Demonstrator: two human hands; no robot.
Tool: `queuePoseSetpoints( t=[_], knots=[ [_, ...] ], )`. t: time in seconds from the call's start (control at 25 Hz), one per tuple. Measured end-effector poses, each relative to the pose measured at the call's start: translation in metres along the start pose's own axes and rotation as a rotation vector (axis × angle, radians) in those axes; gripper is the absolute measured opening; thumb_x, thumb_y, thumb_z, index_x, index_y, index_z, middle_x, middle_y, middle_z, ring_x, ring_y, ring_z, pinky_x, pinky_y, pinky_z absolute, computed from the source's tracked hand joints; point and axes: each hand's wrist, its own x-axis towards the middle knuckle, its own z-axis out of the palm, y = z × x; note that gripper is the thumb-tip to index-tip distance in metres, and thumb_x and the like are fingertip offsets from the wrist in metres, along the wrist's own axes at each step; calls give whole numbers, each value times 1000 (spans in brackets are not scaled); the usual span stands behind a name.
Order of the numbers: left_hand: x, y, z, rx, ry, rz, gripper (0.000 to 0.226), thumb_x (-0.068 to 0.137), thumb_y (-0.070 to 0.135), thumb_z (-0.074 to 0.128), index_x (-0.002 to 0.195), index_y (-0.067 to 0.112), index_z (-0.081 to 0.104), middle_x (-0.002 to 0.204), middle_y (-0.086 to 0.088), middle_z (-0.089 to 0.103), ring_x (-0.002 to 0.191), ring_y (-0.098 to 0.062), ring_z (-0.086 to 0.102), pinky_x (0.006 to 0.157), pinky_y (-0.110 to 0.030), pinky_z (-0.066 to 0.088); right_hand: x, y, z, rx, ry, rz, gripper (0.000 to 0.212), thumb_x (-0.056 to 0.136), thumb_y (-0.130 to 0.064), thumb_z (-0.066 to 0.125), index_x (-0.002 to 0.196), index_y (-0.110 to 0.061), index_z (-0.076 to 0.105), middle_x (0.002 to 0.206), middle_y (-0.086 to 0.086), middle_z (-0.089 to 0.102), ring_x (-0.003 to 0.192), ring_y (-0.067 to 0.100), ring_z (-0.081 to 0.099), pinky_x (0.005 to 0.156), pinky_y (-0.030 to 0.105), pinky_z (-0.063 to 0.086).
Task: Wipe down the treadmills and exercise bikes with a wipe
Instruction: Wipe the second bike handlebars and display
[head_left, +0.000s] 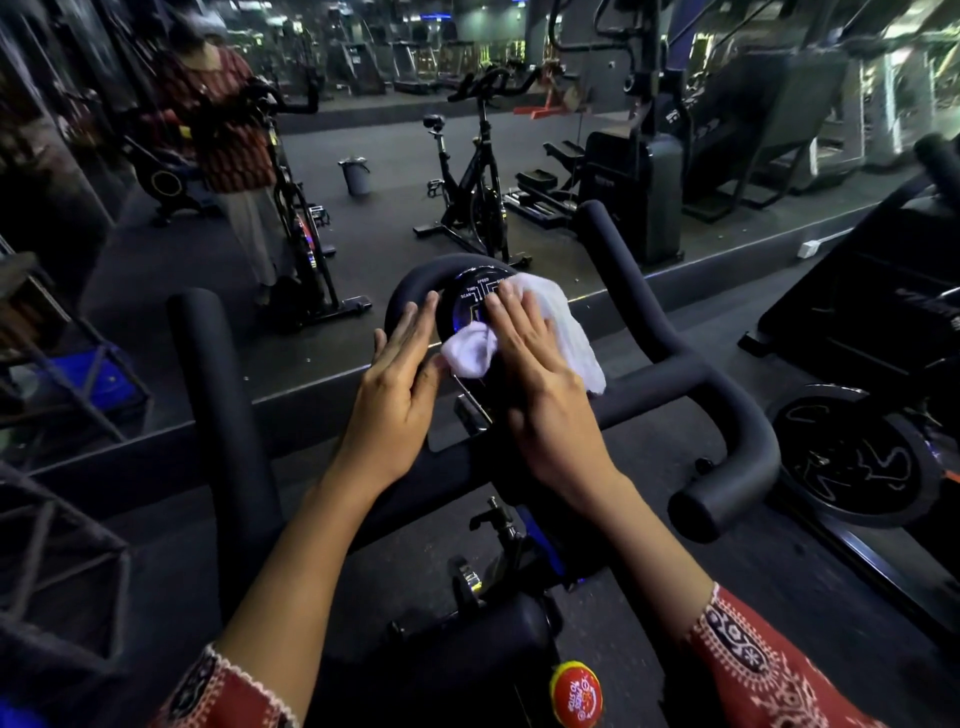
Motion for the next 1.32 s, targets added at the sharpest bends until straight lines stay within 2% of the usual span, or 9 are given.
queuePoseSetpoints(
  t=[0.2,0.36,0.44,0.6,0.8,1.0,1.08,1.2,1.32],
  knots=[
    [-2,0,1,10,-7,-4,54,93,32,31,142,13,16,148,6,22,137,0,12,115,-26,6,-20,4,-15,40,-4,-125,38,86,-3,53,123,3,60,133,14,56,129,26,49,112,35,34],
    [-2,-1,1,3,-10,-23,55,96,37,35,143,16,14,147,8,22,138,-3,12,115,-21,3,-10,-5,-39,381,137,30,33,85,10,58,113,-6,63,111,11,65,102,16,64,88,30,50],
    [-3,-1,2,-4,-4,-30,54,97,33,38,142,17,15,146,8,21,138,-4,13,114,-20,3,4,-10,-37,536,255,168,28,86,7,59,111,-7,61,109,14,61,93,9,63,83,23,48],
    [-3,-3,3,-8,9,11,55,95,35,34,142,14,16,148,5,23,137,-1,13,115,-27,5,24,2,-19,114,509,116,29,67,13,53,84,-2,71,93,9,67,95,13,60,88,13,42],
    [-3,-3,3,-8,12,24,54,94,33,33,142,14,17,147,5,24,137,-2,14,114,-19,4,4,-7,9,123,360,63,27,83,-3,62,108,5,69,129,6,57,124,14,52,107,25,39],
    [-2,-4,2,-17,12,6,53,97,24,41,142,14,16,148,5,24,138,-3,13,116,-28,6,-4,-7,4,154,356,-15,12,78,-2,75,89,2,71,96,7,68,95,11,63,90,20,47],
    [-2,-4,3,-17,11,6,53,96,18,42,142,14,17,148,5,24,138,-3,14,115,-32,7,5,-8,1,126,414,98,33,78,-8,75,108,1,65,109,8,57,102,10,55,92,16,42],
    [-3,-4,3,-10,20,9,55,94,16,43,142,13,18,148,3,25,137,-2,14,116,-33,8,11,-14,17,21,280,143,52,90,-15,58,138,2,44,148,22,35,141,30,25,116,39,18],
    [-3,-5,3,-5,18,29,55,94,26,40,141,12,17,148,1,23,136,-3,14,114,-31,7,-7,-10,24,-42,112,23,61,83,5,55,142,2,39,153,13,27,144,19,14,116,46,8]
  ],
)
